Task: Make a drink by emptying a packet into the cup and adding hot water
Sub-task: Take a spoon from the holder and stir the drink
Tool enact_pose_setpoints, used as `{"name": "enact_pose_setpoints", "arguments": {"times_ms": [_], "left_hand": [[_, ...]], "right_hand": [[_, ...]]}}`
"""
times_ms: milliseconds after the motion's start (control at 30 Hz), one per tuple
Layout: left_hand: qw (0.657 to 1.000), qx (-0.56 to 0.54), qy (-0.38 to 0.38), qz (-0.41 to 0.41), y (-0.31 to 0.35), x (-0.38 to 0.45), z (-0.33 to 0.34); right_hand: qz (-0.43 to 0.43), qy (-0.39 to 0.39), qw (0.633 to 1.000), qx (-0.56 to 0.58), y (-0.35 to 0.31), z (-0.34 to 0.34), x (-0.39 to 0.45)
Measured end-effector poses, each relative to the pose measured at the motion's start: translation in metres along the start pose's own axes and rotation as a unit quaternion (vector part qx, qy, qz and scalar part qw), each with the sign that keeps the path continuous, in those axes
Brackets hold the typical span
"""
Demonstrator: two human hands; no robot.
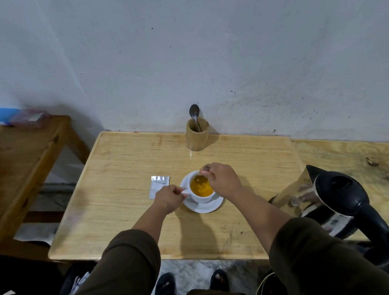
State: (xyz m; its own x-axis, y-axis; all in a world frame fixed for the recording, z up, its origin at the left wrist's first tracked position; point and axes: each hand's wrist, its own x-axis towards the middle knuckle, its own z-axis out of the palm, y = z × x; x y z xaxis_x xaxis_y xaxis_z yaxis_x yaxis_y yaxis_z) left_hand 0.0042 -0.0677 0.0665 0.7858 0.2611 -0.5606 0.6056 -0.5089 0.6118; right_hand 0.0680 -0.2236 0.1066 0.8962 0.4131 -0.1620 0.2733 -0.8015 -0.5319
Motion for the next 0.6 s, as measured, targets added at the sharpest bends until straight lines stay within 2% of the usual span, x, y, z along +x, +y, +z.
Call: {"name": "enact_pose_setpoints", "arguments": {"times_ms": [233, 467, 600], "left_hand": [[1.000, 0.003, -0.004, 0.002, 0.0005, 0.0014, -0.0007], [1.000, 0.017, -0.009, 0.006, -0.0004, 0.0019, -0.0016], [1.000, 0.013, -0.013, 0.009, -0.0012, 0.0031, -0.0019]], "right_hand": [[0.017, -0.028, 0.999, 0.044, -0.0008, -0.0023, -0.0033], [0.028, 0.014, 0.999, -0.034, 0.0013, -0.0011, 0.0008], [0.009, 0.001, 1.000, -0.004, 0.0017, 0.0014, -0.0010]]}}
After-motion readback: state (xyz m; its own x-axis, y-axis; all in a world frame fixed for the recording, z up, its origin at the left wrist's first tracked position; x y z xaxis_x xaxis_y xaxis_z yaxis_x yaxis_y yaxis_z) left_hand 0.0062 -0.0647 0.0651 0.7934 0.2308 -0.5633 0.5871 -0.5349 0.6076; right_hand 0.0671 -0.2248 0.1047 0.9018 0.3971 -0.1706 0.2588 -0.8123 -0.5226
